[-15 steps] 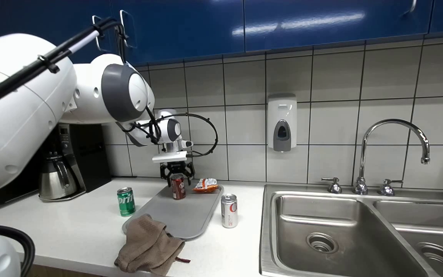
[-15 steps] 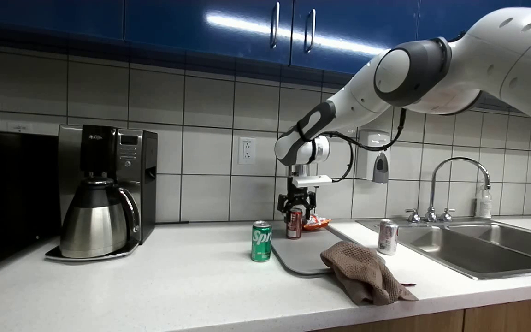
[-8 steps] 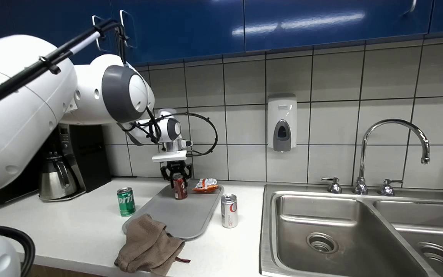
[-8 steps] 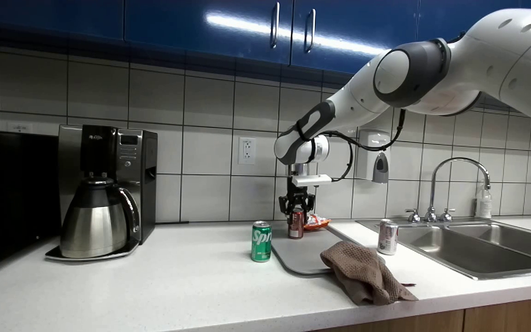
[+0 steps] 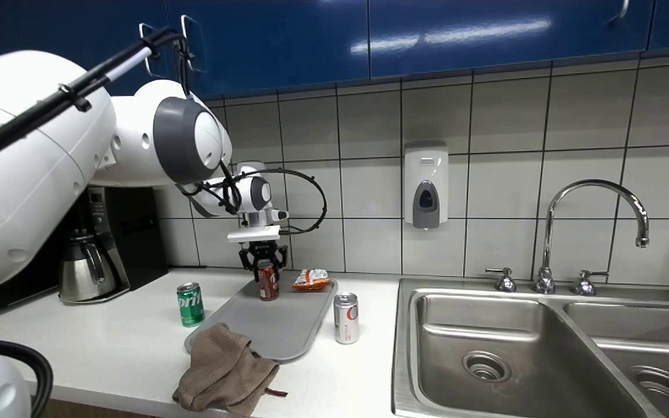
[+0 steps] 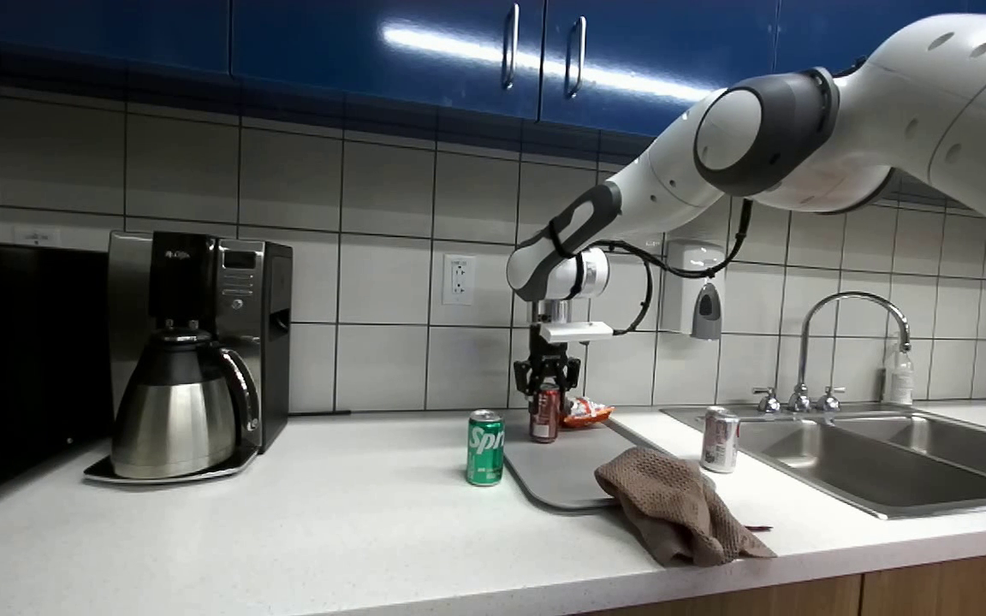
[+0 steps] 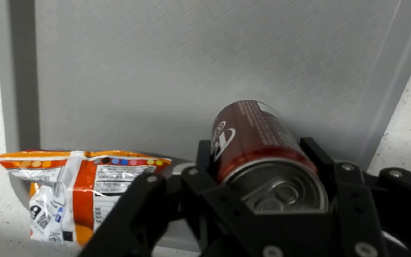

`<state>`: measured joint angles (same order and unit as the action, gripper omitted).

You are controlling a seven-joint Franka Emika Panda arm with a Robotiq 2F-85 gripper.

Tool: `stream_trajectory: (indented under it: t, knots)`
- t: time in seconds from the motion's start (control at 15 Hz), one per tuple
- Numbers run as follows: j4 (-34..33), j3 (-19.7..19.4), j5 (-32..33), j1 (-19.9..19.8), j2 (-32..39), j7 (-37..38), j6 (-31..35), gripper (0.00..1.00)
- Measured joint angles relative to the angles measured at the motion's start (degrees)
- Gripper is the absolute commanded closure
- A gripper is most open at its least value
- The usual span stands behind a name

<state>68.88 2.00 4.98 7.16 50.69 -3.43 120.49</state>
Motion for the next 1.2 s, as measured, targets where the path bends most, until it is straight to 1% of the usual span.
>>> stream_trajectory:
  t: [0.27, 0.6, 1.2]
  knots:
    - [-0.01, 1.89, -1.41, 0.07, -1.87, -1.11, -0.01, 0.62]
    - [-0.01, 3.60, -1.65, 0.80, -2.95, -1.34, -0.10, 0.62]
    - [0.01, 4.02, -1.49, 4.94, -2.80, -1.34, -0.45, 0.62]
